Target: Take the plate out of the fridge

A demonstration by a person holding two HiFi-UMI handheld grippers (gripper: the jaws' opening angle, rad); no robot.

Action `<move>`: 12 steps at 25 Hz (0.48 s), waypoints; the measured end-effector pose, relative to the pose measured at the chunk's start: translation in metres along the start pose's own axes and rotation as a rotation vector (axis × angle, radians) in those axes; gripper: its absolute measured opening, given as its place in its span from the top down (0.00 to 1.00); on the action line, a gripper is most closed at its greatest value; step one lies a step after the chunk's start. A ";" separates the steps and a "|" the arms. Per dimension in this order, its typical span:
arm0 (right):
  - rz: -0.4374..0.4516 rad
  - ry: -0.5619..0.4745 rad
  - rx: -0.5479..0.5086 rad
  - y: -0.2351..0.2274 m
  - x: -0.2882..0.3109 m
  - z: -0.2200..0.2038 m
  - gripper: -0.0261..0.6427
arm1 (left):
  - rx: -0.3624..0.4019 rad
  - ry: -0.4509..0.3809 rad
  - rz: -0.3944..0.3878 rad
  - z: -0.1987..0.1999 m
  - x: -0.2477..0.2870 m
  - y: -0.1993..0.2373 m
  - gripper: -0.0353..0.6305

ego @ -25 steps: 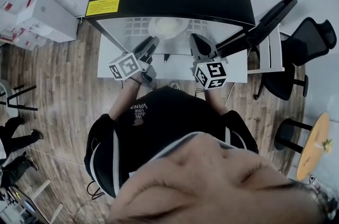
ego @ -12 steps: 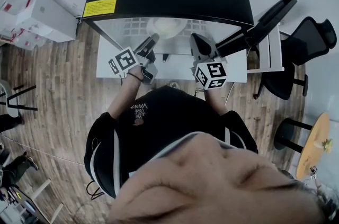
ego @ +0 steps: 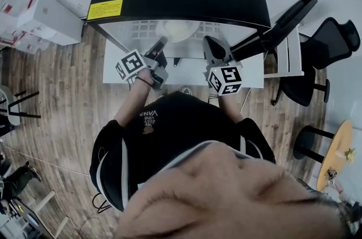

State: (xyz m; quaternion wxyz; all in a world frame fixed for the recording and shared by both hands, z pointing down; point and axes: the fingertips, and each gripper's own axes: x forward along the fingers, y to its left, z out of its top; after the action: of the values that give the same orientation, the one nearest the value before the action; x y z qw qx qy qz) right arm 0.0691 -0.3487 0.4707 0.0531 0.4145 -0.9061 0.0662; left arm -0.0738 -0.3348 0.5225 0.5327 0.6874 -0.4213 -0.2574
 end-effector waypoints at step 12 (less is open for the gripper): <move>-0.010 -0.004 0.005 -0.001 0.000 -0.001 0.94 | -0.084 -0.009 -0.015 0.001 0.000 0.003 0.87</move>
State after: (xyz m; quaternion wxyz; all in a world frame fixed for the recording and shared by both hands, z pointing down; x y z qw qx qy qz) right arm 0.0698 -0.3495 0.4715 0.0507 0.4195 -0.9038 0.0674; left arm -0.0757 -0.3354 0.5245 0.5574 0.6661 -0.4075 -0.2821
